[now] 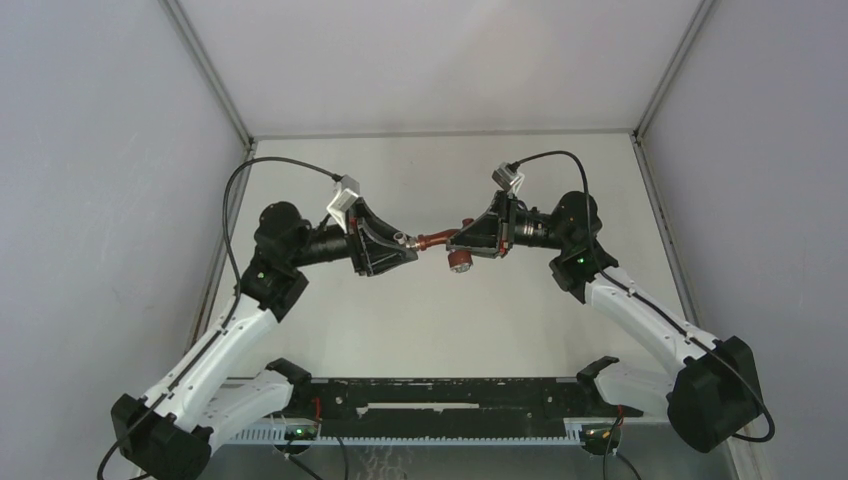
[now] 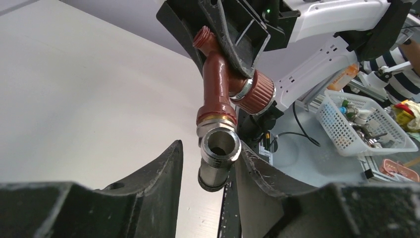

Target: Install the water faucets

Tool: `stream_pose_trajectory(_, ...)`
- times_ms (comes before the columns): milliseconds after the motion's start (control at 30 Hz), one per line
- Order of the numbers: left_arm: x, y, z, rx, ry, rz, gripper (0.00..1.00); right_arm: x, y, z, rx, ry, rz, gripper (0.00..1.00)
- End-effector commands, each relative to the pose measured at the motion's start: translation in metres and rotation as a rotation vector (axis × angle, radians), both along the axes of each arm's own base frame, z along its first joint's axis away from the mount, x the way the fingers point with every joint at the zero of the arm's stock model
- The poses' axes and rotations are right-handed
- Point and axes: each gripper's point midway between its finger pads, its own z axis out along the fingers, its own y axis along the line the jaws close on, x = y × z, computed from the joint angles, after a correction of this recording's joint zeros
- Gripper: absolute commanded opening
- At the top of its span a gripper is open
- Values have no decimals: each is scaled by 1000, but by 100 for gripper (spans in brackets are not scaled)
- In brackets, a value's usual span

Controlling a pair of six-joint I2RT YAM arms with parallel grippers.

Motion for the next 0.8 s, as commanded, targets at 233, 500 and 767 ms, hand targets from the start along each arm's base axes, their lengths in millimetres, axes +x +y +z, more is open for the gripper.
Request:
stream_pose_trajectory(233,-2,8,29,-155,-96,71,49,1,0,15,66,-39,0,0)
stream_pose_trajectory(500,-1,6,22,-152,-74,56,48,1,-1,17,70,-39,-2,0)
stream_pose_trajectory(767,4,5,23,-160,-79,81,44,1,0,17,73,-38,-1,0)
